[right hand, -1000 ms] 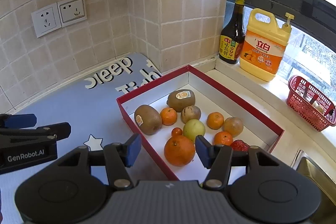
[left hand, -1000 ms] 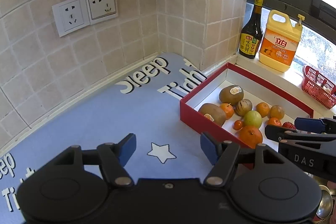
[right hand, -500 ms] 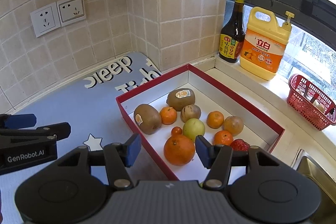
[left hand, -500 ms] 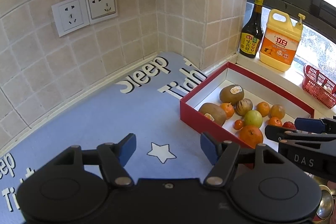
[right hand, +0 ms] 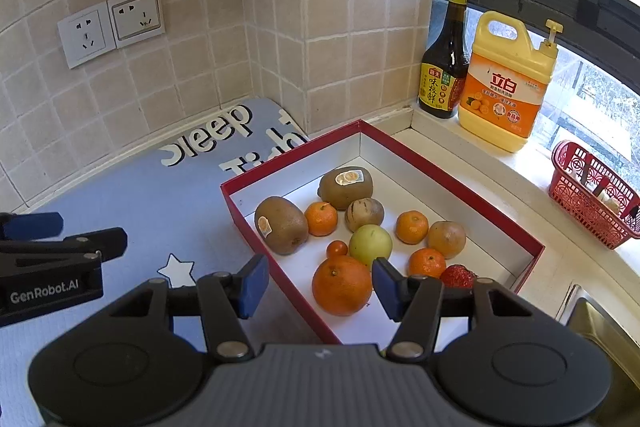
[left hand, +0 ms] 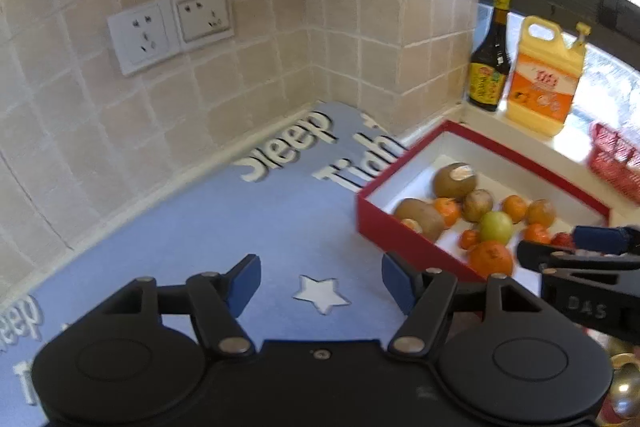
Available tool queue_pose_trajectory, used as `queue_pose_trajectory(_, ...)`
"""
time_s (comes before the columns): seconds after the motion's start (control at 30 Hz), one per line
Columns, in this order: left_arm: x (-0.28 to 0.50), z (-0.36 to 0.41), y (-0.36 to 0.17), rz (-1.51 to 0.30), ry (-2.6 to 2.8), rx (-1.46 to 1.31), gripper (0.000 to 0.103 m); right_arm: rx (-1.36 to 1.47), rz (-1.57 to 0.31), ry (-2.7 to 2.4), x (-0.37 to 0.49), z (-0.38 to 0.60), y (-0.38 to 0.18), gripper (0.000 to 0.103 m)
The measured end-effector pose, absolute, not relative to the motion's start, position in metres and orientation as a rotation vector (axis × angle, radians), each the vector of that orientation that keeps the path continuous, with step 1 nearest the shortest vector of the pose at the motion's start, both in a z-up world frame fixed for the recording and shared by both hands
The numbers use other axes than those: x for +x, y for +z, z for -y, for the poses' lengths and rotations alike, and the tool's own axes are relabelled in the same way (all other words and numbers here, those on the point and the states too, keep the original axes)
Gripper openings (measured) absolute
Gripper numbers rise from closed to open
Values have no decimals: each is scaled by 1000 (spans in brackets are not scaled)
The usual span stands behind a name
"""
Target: Organize fruits
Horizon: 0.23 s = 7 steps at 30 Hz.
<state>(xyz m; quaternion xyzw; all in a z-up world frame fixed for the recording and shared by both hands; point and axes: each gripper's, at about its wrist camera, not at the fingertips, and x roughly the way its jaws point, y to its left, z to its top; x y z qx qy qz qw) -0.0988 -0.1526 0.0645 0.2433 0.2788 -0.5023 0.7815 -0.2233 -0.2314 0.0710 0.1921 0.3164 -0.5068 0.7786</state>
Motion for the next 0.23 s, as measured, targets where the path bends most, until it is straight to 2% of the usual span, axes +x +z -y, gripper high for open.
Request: queue_pose_trajectory(0.23,-97,146,70,-489,-997,504,81,411,-689,-1089,-224,232,69,59)
